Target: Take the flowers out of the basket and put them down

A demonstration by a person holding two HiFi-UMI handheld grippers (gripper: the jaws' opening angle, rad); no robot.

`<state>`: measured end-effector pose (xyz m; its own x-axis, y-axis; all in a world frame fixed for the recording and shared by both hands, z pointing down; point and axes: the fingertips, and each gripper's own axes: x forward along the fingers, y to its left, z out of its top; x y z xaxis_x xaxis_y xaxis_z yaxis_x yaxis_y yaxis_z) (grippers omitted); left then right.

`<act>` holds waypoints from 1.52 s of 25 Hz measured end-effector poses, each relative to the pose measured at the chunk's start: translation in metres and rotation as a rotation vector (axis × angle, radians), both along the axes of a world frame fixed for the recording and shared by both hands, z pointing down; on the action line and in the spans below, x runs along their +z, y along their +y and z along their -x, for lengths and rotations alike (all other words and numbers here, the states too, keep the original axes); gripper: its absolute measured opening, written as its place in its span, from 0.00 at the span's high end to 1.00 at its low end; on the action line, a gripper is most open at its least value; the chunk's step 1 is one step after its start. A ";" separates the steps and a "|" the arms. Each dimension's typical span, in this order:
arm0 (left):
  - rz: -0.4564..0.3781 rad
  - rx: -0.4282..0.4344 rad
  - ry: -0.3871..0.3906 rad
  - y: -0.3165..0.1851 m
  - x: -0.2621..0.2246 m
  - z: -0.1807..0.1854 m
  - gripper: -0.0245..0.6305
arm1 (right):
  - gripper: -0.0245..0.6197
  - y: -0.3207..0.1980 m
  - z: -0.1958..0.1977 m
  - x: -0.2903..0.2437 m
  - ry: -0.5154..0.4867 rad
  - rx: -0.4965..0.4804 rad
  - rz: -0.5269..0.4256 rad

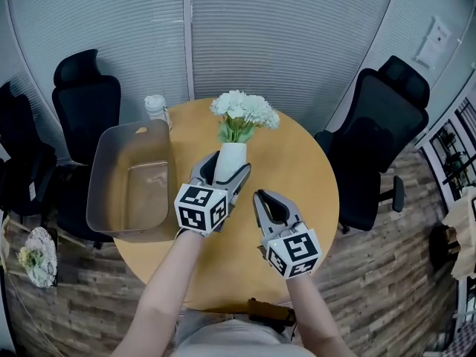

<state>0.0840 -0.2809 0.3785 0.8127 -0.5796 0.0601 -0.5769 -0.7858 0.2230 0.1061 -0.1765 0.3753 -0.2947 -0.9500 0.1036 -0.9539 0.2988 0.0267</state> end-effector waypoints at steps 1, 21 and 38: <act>-0.009 -0.002 0.002 0.000 0.004 -0.001 0.43 | 0.92 0.001 0.000 0.005 0.007 -0.009 0.001; -0.129 -0.015 0.021 -0.017 0.083 -0.043 0.43 | 0.92 -0.010 -0.042 0.088 -0.035 0.088 0.007; -0.213 0.030 0.042 -0.031 0.132 -0.059 0.43 | 0.92 -0.004 -0.046 0.130 -0.060 0.164 0.002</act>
